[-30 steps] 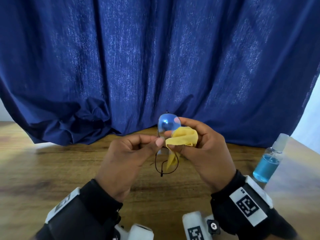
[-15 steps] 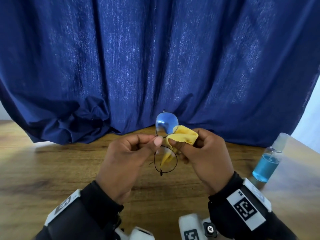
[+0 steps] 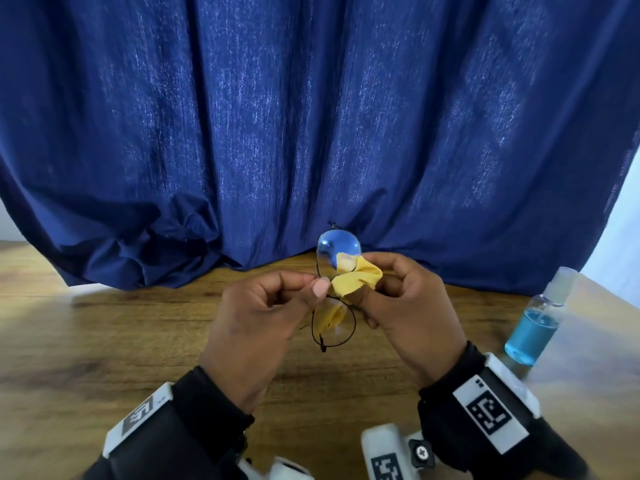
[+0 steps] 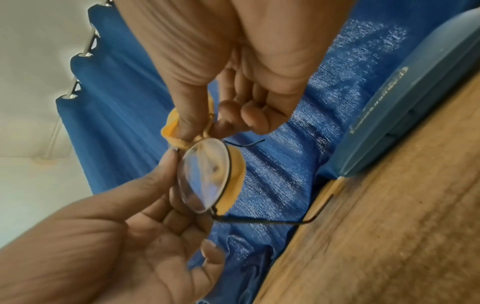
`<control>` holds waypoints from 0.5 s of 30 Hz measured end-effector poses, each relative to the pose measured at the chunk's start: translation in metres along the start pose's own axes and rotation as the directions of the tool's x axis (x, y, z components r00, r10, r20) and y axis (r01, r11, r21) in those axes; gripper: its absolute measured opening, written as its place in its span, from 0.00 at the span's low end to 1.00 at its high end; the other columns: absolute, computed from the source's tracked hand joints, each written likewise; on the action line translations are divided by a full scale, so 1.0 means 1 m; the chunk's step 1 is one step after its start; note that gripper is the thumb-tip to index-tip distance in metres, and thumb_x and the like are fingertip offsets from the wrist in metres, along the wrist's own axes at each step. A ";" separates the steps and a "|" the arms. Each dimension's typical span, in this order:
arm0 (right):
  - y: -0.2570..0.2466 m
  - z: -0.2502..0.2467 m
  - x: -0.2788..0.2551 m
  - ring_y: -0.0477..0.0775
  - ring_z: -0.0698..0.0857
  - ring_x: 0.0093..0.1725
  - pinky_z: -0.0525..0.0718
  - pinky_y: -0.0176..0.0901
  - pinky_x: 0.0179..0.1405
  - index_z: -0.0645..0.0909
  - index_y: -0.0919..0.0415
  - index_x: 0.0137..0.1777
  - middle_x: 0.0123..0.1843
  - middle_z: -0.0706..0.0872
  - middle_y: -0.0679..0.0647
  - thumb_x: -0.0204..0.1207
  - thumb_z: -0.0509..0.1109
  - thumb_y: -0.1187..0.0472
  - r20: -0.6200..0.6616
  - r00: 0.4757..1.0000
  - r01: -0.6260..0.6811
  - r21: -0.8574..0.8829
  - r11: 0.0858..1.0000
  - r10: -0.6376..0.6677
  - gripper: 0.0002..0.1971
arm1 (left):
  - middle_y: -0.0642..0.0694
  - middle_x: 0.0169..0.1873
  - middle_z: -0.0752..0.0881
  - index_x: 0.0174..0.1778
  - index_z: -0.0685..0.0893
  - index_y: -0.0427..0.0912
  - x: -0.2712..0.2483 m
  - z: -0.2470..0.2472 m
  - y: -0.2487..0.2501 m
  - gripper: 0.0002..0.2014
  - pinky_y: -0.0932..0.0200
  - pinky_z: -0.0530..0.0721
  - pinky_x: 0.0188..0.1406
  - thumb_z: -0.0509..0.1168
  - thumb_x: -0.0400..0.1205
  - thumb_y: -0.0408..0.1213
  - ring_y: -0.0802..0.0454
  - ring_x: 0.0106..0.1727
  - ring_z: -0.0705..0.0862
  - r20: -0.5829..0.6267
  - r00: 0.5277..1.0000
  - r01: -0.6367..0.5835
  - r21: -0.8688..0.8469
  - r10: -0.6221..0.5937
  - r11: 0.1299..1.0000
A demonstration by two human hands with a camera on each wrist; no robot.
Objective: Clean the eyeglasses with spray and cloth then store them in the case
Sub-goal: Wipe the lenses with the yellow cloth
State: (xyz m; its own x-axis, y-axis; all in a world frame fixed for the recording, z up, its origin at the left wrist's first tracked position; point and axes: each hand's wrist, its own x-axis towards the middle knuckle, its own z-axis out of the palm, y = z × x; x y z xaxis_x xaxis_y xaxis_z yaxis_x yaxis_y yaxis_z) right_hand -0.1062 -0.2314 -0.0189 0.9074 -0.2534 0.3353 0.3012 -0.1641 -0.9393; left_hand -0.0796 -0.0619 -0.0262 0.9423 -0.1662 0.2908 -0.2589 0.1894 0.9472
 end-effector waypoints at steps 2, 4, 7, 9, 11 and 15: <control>0.004 0.003 0.001 0.42 0.81 0.25 0.79 0.44 0.31 0.83 0.56 0.53 0.31 0.90 0.53 0.63 0.84 0.55 -0.084 0.996 -0.038 0.005 0.999 0.039 0.20 | 0.46 0.39 0.97 0.45 0.94 0.40 0.000 0.000 -0.001 0.06 0.70 0.89 0.44 0.77 0.76 0.37 0.56 0.43 0.94 -0.004 1.000 0.002 0.014 -0.002 1.000; 0.006 0.005 0.000 0.42 0.81 0.26 0.79 0.44 0.33 0.86 0.57 0.50 0.33 0.91 0.54 0.64 0.83 0.52 -0.070 0.997 -0.016 -0.036 0.999 0.013 0.17 | 0.47 0.39 0.97 0.45 0.94 0.40 0.000 0.000 -0.001 0.06 0.71 0.89 0.44 0.77 0.75 0.37 0.57 0.43 0.94 -0.010 1.000 0.004 0.013 -0.004 1.000; 0.002 0.006 -0.004 0.38 0.83 0.30 0.80 0.33 0.34 0.91 0.56 0.47 0.36 0.92 0.51 0.70 0.81 0.55 -0.006 0.999 0.053 -0.057 0.997 -0.053 0.09 | 0.48 0.38 0.96 0.44 0.94 0.42 0.000 0.000 0.001 0.05 0.73 0.87 0.41 0.76 0.74 0.37 0.61 0.40 0.93 -0.004 1.000 -0.006 0.017 0.007 1.000; 0.000 0.005 -0.005 0.37 0.82 0.29 0.80 0.31 0.33 0.92 0.54 0.46 0.33 0.90 0.48 0.71 0.80 0.54 0.009 0.996 0.088 -0.074 0.993 -0.088 0.07 | 0.48 0.39 0.96 0.43 0.95 0.44 0.000 0.000 0.001 0.07 0.71 0.88 0.43 0.76 0.72 0.41 0.59 0.42 0.93 0.002 1.000 -0.029 0.043 0.029 0.999; 0.001 0.006 -0.007 0.37 0.81 0.29 0.79 0.29 0.32 0.92 0.55 0.46 0.30 0.89 0.45 0.73 0.79 0.56 0.020 0.997 0.079 -0.029 0.996 -0.078 0.06 | 0.49 0.39 0.96 0.42 0.95 0.45 0.001 -0.002 0.002 0.08 0.69 0.88 0.45 0.77 0.71 0.44 0.58 0.43 0.93 0.005 0.999 -0.041 0.076 0.041 0.996; 0.005 0.009 -0.008 0.37 0.86 0.32 0.80 0.27 0.32 0.91 0.60 0.52 0.36 0.92 0.47 0.76 0.75 0.66 0.065 0.997 -0.049 0.188 0.981 0.037 0.07 | 0.51 0.39 0.96 0.42 0.95 0.47 0.002 -0.003 0.000 0.09 0.70 0.87 0.45 0.77 0.71 0.46 0.60 0.44 0.93 0.024 0.995 -0.097 0.183 0.095 0.978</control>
State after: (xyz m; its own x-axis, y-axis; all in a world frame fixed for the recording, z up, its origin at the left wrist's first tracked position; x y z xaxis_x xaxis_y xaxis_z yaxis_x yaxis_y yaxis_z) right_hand -0.1094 -0.2218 -0.0272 0.9352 -0.1964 0.2946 0.3062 0.0309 -0.9515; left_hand -0.0774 -0.0591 -0.0263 0.9081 -0.1707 0.3823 -0.3840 0.0244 0.9230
